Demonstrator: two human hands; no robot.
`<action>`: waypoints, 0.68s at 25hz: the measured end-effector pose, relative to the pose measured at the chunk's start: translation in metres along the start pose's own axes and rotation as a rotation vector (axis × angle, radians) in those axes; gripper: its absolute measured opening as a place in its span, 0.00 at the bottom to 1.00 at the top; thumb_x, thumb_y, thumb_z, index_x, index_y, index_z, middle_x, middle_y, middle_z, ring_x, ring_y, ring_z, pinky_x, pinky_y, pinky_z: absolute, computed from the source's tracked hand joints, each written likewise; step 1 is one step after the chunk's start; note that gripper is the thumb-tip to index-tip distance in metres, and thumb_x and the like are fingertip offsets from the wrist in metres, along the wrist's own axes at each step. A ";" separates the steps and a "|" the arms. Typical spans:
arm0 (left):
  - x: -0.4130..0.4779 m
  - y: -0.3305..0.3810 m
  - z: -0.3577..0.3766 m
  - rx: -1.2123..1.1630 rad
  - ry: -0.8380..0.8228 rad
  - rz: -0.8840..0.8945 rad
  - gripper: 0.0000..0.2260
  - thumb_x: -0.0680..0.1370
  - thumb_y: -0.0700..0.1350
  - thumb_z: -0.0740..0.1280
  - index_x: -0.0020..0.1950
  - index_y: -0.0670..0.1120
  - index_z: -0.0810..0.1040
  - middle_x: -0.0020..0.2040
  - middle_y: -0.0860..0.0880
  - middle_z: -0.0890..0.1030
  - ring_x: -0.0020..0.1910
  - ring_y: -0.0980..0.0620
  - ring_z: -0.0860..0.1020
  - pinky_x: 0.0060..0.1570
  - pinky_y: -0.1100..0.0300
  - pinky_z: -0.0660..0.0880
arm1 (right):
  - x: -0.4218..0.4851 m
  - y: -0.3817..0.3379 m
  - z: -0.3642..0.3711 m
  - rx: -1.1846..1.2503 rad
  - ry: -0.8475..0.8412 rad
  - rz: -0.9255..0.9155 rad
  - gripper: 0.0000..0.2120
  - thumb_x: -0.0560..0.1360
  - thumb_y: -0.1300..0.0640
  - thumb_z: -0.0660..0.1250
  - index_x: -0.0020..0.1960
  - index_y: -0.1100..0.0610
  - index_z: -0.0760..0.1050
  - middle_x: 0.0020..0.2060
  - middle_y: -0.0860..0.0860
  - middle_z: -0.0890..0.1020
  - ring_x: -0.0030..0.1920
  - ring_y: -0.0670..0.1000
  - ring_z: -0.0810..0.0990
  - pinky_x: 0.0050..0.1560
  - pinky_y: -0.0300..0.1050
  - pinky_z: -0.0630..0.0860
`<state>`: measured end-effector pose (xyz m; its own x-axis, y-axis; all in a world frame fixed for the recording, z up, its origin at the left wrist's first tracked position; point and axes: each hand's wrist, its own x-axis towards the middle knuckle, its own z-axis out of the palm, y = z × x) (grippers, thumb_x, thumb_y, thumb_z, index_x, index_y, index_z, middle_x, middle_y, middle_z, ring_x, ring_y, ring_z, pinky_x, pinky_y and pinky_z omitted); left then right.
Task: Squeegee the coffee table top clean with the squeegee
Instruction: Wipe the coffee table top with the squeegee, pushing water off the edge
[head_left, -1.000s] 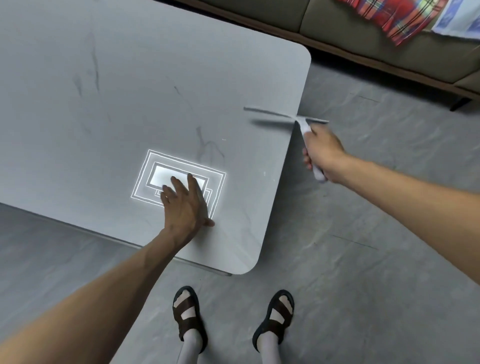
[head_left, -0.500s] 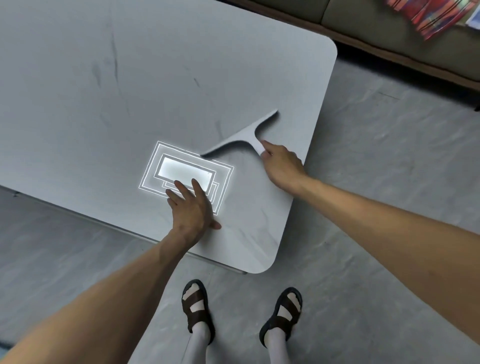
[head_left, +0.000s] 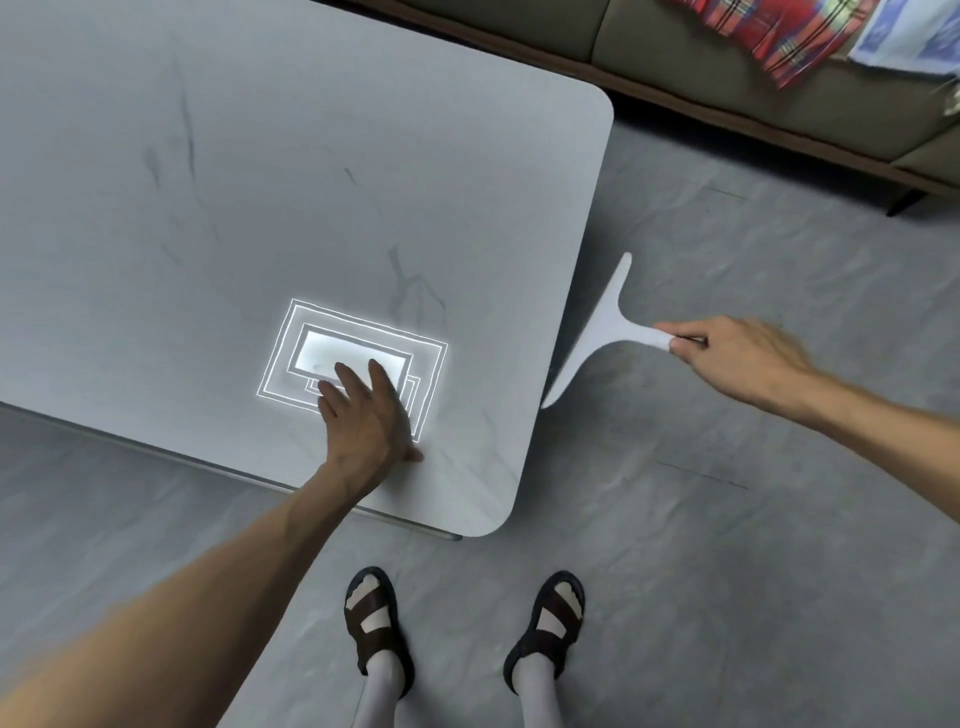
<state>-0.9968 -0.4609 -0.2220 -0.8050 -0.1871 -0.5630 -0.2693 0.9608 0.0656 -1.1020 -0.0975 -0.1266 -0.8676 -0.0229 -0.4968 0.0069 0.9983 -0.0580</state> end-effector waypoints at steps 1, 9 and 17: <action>-0.003 0.007 0.004 -0.016 -0.013 0.011 0.61 0.60 0.61 0.79 0.78 0.39 0.45 0.74 0.27 0.49 0.72 0.23 0.54 0.72 0.37 0.57 | 0.005 -0.003 -0.008 0.042 0.012 0.006 0.16 0.77 0.40 0.56 0.62 0.28 0.70 0.48 0.48 0.84 0.45 0.58 0.80 0.38 0.46 0.70; 0.003 0.018 0.023 0.049 -0.079 0.012 0.61 0.63 0.64 0.76 0.78 0.38 0.41 0.73 0.22 0.47 0.71 0.19 0.50 0.71 0.35 0.57 | 0.072 -0.117 0.007 0.999 0.043 0.302 0.13 0.80 0.52 0.52 0.43 0.54 0.72 0.32 0.54 0.73 0.25 0.51 0.69 0.24 0.39 0.65; 0.002 0.016 0.021 0.059 -0.094 0.030 0.61 0.63 0.64 0.76 0.78 0.38 0.41 0.73 0.23 0.47 0.71 0.19 0.50 0.71 0.35 0.59 | -0.032 -0.091 0.066 0.443 -0.088 -0.053 0.14 0.82 0.52 0.52 0.64 0.45 0.69 0.40 0.52 0.76 0.42 0.61 0.76 0.39 0.49 0.69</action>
<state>-0.9914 -0.4417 -0.2390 -0.7580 -0.1411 -0.6368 -0.2124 0.9765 0.0364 -1.0415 -0.1911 -0.1624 -0.8269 -0.0970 -0.5538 0.1925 0.8766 -0.4410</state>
